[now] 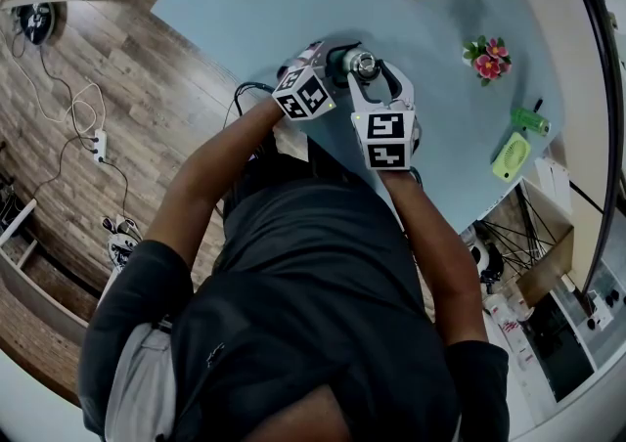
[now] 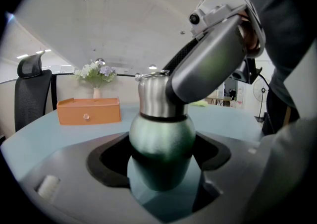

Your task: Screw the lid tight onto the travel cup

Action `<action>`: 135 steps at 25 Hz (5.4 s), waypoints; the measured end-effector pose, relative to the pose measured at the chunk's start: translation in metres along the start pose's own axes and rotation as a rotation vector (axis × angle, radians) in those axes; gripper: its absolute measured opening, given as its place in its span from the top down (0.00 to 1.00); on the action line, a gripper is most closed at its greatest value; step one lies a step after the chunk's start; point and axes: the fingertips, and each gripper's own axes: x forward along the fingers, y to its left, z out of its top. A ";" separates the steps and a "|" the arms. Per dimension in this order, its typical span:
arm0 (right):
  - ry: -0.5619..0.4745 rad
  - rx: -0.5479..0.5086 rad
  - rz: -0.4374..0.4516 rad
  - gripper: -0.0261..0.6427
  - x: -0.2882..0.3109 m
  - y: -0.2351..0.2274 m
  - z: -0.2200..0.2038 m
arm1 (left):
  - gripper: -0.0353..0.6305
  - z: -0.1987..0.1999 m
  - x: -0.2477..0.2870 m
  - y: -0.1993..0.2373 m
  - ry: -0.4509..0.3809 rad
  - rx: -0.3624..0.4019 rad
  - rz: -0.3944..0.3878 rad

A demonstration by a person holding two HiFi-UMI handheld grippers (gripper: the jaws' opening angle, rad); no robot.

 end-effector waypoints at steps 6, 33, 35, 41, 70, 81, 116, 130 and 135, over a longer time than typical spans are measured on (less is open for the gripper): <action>0.045 -0.022 0.074 0.62 0.001 0.001 0.000 | 0.32 0.000 0.001 0.000 -0.001 -0.003 0.001; 0.224 -0.475 0.456 0.60 0.008 0.012 -0.006 | 0.32 0.000 0.000 0.001 -0.004 -0.006 0.005; 0.176 -0.305 0.365 0.60 0.006 0.009 0.002 | 0.32 0.000 0.000 0.000 -0.004 -0.006 0.005; 0.059 0.067 0.103 0.61 0.004 -0.002 0.003 | 0.32 0.000 -0.001 0.000 -0.002 -0.008 0.002; 0.055 -0.103 0.260 0.60 0.002 0.000 0.014 | 0.32 0.000 0.001 0.001 -0.003 -0.012 -0.006; 0.267 -0.968 0.630 0.59 0.005 0.019 -0.012 | 0.32 0.001 0.001 0.001 -0.010 -0.019 -0.006; 0.150 -0.162 0.223 0.61 0.007 0.002 0.002 | 0.32 -0.001 0.004 0.000 0.008 0.001 0.000; 0.143 -0.194 0.259 0.61 0.009 0.012 0.003 | 0.32 -0.007 -0.017 -0.008 0.162 0.154 -0.175; 0.140 -0.197 0.252 0.61 0.002 0.007 0.009 | 0.32 0.001 -0.043 0.005 0.175 0.189 -0.146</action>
